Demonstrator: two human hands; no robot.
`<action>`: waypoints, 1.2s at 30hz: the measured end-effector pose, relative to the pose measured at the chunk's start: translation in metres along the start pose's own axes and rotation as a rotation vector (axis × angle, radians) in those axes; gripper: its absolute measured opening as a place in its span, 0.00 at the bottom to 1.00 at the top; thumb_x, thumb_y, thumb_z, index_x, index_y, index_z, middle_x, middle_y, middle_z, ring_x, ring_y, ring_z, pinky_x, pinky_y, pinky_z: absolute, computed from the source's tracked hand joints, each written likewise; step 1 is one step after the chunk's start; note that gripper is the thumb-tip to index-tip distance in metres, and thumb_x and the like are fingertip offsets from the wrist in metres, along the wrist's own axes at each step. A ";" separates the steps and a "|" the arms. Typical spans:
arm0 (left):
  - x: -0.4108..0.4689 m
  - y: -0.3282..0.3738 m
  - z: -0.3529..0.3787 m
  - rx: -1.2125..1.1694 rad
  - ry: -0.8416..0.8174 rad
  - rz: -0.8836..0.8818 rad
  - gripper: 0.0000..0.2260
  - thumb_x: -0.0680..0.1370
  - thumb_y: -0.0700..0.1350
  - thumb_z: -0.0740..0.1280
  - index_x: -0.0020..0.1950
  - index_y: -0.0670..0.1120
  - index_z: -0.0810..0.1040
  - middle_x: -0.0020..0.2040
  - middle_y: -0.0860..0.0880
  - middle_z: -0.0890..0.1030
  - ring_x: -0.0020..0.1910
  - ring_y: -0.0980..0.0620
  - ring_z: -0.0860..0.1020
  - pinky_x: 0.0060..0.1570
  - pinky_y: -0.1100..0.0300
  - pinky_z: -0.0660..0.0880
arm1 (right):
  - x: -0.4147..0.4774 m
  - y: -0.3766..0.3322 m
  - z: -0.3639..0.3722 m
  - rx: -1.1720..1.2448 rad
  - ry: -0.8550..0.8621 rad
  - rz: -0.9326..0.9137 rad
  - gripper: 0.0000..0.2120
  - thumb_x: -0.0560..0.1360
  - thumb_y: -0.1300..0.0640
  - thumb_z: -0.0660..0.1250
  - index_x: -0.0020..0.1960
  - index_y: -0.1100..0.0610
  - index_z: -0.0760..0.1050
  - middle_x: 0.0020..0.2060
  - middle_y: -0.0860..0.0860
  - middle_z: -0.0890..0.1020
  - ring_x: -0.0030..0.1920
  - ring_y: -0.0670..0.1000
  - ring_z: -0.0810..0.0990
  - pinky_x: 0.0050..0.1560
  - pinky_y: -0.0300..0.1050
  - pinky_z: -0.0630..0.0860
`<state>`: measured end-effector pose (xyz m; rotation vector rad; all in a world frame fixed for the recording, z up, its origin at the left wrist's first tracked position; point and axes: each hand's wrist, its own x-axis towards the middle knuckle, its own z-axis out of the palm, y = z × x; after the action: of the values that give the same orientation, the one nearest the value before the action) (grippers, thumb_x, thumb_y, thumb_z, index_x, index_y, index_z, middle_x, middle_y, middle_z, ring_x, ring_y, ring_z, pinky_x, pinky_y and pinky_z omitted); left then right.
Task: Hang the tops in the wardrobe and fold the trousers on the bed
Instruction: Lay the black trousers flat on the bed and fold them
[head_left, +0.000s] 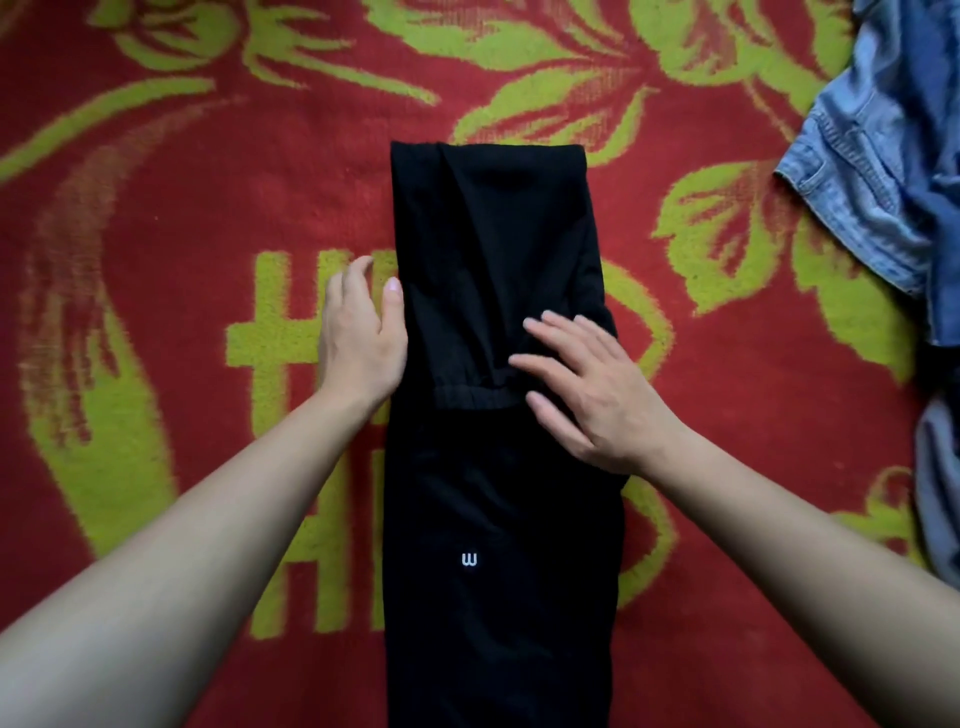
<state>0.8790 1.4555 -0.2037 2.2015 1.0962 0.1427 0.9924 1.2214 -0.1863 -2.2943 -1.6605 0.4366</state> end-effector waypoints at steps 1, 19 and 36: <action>-0.002 0.004 0.001 0.046 0.042 0.031 0.21 0.83 0.48 0.57 0.74 0.39 0.66 0.73 0.38 0.66 0.73 0.41 0.64 0.73 0.49 0.60 | 0.005 0.002 0.000 -0.007 0.105 0.036 0.19 0.80 0.52 0.62 0.68 0.57 0.76 0.73 0.59 0.70 0.75 0.59 0.65 0.75 0.59 0.60; 0.104 0.012 0.041 0.599 -0.279 0.166 0.32 0.82 0.64 0.40 0.80 0.49 0.37 0.80 0.55 0.38 0.79 0.52 0.39 0.73 0.34 0.41 | 0.128 0.089 0.023 -0.125 -0.195 0.649 0.43 0.71 0.22 0.37 0.78 0.43 0.29 0.78 0.54 0.32 0.78 0.59 0.31 0.73 0.64 0.32; 0.156 0.072 0.014 0.368 -0.267 -0.019 0.37 0.68 0.57 0.78 0.72 0.49 0.66 0.70 0.44 0.70 0.74 0.40 0.60 0.72 0.35 0.54 | 0.140 0.131 -0.024 0.361 0.112 0.733 0.41 0.69 0.37 0.75 0.76 0.46 0.62 0.69 0.50 0.69 0.71 0.57 0.66 0.74 0.57 0.61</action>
<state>1.0325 1.5338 -0.2002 2.4390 1.0548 -0.3805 1.1567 1.3138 -0.2271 -2.5011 -0.5727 0.6694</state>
